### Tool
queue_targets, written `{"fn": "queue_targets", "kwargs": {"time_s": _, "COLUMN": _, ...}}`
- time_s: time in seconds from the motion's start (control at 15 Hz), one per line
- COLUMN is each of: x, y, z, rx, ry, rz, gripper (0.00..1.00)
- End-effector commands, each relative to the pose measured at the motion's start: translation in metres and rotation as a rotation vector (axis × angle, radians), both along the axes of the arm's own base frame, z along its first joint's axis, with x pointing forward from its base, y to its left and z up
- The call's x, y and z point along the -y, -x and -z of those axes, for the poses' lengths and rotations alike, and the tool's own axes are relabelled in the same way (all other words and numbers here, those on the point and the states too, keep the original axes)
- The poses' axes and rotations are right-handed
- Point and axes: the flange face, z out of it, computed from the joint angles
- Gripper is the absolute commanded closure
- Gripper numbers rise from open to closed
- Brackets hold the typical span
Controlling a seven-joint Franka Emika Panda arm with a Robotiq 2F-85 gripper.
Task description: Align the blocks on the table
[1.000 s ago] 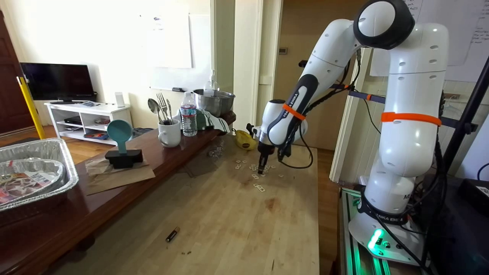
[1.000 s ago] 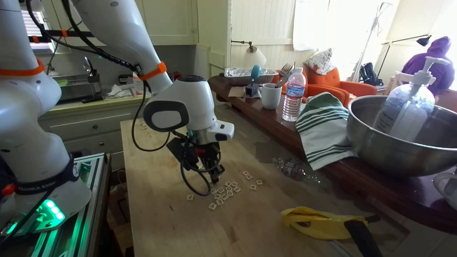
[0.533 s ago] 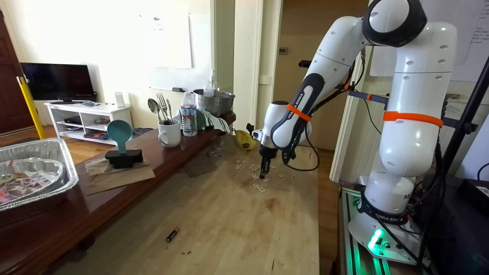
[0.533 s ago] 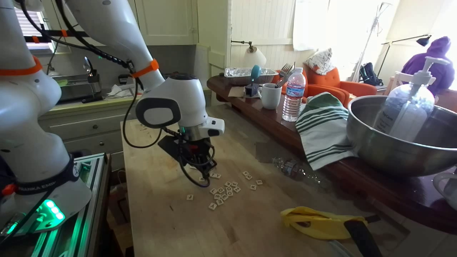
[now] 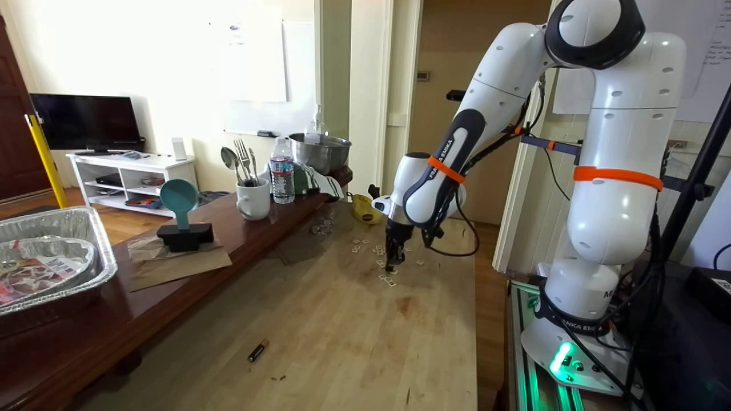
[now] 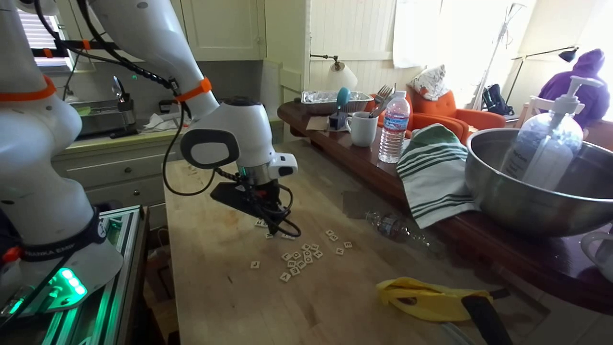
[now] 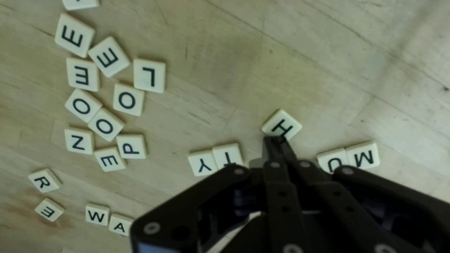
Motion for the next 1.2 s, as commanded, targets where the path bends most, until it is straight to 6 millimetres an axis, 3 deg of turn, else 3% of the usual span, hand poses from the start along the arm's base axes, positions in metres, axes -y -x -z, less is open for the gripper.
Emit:
{"fn": "queue_targets", "kwargs": {"time_s": 0.0, "x": -0.009, "y": 0.003, "z": 0.025, "rx": -0.008, "ry": -0.01, "rz": -0.063, "gripper": 1.0}}
{"fn": "queue_targets", "kwargs": {"time_s": 1.13, "x": -0.022, "y": -0.012, "z": 0.034, "rx": 0.033, "ry": 0.025, "rz": -0.306, "gripper": 1.0}}
